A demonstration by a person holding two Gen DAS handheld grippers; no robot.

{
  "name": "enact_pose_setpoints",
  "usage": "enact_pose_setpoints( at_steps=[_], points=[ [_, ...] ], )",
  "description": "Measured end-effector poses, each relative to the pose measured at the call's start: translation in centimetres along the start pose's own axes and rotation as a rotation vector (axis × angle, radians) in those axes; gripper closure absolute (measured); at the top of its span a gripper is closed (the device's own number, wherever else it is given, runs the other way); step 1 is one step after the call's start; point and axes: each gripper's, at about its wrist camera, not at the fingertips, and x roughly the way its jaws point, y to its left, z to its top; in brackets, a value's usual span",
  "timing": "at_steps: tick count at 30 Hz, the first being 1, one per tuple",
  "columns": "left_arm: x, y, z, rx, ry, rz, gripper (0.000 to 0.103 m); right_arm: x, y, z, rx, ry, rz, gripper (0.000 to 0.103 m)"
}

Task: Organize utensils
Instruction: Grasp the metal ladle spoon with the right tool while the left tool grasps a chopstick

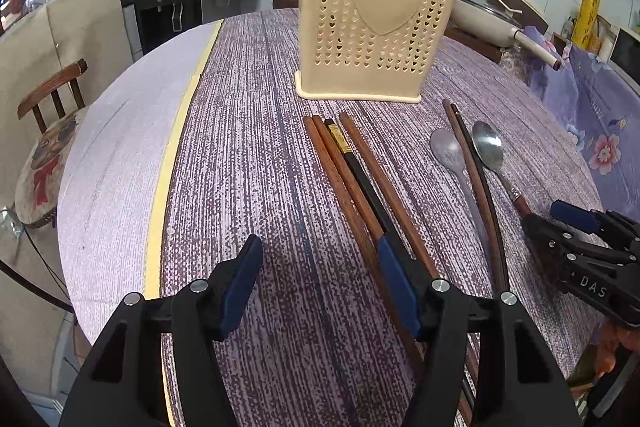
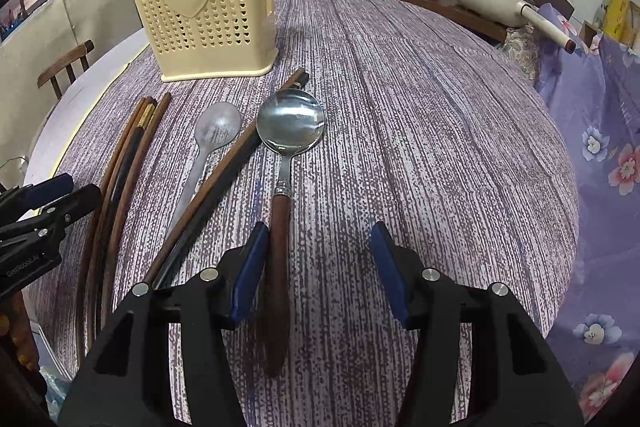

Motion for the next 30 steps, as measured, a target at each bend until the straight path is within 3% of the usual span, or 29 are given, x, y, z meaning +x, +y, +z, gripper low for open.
enact_pose_setpoints(
  at_steps=[8, 16, 19, 24, 30],
  points=[
    [0.7, -1.5, 0.5, 0.049, 0.014, 0.074, 0.046, 0.1, -0.3, -0.4, 0.016, -0.013, 0.010, 0.050],
    [0.6, -0.1, 0.8, 0.020, 0.020, 0.064, 0.057, 0.0, -0.9, -0.4, 0.012, -0.006, 0.026, 0.049],
    [0.9, 0.5, 1.3, 0.006, 0.026, 0.065, 0.058, 0.6, -0.6, 0.3, -0.002, 0.003, 0.045, 0.043],
    [1.6, 1.1, 2.3, -0.002, 0.038, 0.060, 0.058, 1.8, 0.8, 2.1, -0.065, 0.013, 0.054, 0.043],
    [2.2, 1.9, 3.4, -0.043, 0.057, 0.034, 0.058, 3.9, 1.0, 4.8, -0.054, 0.041, 0.077, 0.043]
  ],
)
